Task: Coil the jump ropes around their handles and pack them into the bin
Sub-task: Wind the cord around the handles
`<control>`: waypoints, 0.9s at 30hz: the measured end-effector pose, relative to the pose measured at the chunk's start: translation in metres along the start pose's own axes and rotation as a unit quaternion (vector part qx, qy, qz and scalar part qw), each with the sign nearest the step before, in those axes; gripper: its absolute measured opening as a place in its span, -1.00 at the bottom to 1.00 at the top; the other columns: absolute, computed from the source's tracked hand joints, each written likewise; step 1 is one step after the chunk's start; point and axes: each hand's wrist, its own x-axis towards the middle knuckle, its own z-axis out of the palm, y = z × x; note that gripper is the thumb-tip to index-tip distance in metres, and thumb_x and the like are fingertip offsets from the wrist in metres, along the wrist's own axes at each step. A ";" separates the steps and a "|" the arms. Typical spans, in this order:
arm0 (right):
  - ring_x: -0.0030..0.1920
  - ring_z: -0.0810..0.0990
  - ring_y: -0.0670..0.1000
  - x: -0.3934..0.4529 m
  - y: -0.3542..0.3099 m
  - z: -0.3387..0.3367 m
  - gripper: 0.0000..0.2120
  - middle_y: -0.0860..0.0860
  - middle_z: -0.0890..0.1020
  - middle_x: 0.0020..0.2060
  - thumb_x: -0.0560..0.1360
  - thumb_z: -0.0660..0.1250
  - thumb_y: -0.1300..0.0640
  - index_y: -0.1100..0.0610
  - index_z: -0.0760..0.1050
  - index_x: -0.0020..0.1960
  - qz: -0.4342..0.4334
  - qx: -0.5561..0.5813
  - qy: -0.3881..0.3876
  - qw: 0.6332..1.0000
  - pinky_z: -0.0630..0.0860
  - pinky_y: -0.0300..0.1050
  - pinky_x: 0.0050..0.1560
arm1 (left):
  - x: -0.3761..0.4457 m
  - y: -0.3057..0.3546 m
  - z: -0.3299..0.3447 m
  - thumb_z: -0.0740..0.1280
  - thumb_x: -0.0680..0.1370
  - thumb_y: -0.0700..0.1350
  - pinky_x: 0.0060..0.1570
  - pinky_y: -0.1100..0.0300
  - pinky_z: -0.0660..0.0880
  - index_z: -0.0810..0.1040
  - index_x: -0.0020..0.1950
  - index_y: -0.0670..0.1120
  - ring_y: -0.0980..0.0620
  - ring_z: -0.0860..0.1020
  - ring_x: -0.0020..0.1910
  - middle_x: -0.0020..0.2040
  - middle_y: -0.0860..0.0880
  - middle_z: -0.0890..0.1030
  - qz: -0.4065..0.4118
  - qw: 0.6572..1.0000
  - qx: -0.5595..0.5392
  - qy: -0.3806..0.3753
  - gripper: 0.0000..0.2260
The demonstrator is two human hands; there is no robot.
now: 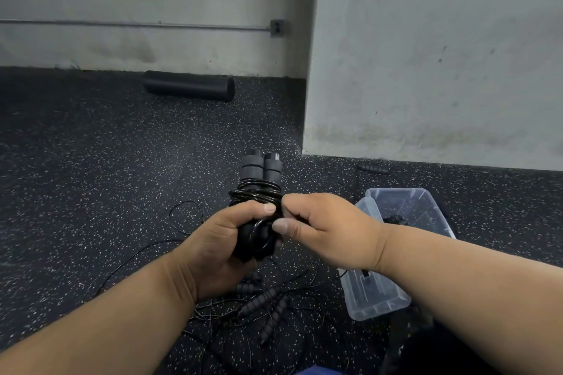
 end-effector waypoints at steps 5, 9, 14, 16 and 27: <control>-0.34 0.47 -0.04 0.002 -0.002 -0.001 -0.54 -0.11 0.46 -0.42 0.61 0.21 -0.32 0.01 0.33 -0.27 0.005 -0.036 0.052 0.998 0.35 -0.16 -0.37 | -0.006 0.001 -0.001 0.56 0.33 -0.01 -0.22 0.15 0.59 0.77 0.06 -0.09 -0.02 0.62 -0.19 -0.06 -0.11 0.68 -0.004 0.999 -0.015 -0.051 -0.66; -0.33 0.47 -0.05 0.001 -0.008 0.002 -0.53 -0.09 0.49 -0.40 0.54 0.36 -0.28 0.04 0.32 -0.30 0.036 0.013 0.121 0.992 0.41 -0.10 -0.34 | -0.007 0.002 -0.002 0.68 0.24 0.13 -0.14 0.11 0.51 0.76 0.11 -0.04 -0.04 0.61 -0.15 -0.05 -0.11 0.68 0.002 0.997 0.012 -0.074 -0.49; -0.34 0.39 -0.14 0.003 -0.015 0.002 -0.70 -0.06 0.46 -0.34 0.51 0.55 -0.03 -0.10 0.39 -0.05 0.064 0.176 0.142 0.972 0.42 -0.10 -0.29 | -0.008 0.004 -0.007 0.65 0.18 -0.02 -0.12 0.11 0.49 0.77 0.06 -0.08 -0.05 0.63 -0.13 -0.06 -0.13 0.67 0.017 0.996 0.012 -0.085 -0.54; -0.33 0.38 -0.13 0.004 -0.014 0.002 -0.69 -0.11 0.43 -0.33 0.52 0.55 0.05 -0.13 0.41 0.01 0.055 0.231 0.144 0.961 0.42 -0.10 -0.28 | -0.009 0.005 -0.009 0.57 0.22 -0.06 -0.09 0.11 0.52 0.76 0.06 -0.09 -0.06 0.62 -0.10 -0.04 -0.14 0.67 0.022 0.997 0.012 -0.077 -0.58; -0.33 0.37 -0.13 0.012 -0.024 0.004 -0.77 -0.10 0.39 -0.35 0.56 0.49 0.22 -0.03 0.50 0.05 0.047 0.261 0.202 0.943 0.44 -0.32 -0.29 | -0.010 0.003 -0.006 0.52 0.33 -0.16 -0.20 0.22 0.57 0.68 0.13 -0.17 0.01 0.63 -0.10 -0.04 -0.13 0.68 0.107 0.985 0.021 -0.132 -0.63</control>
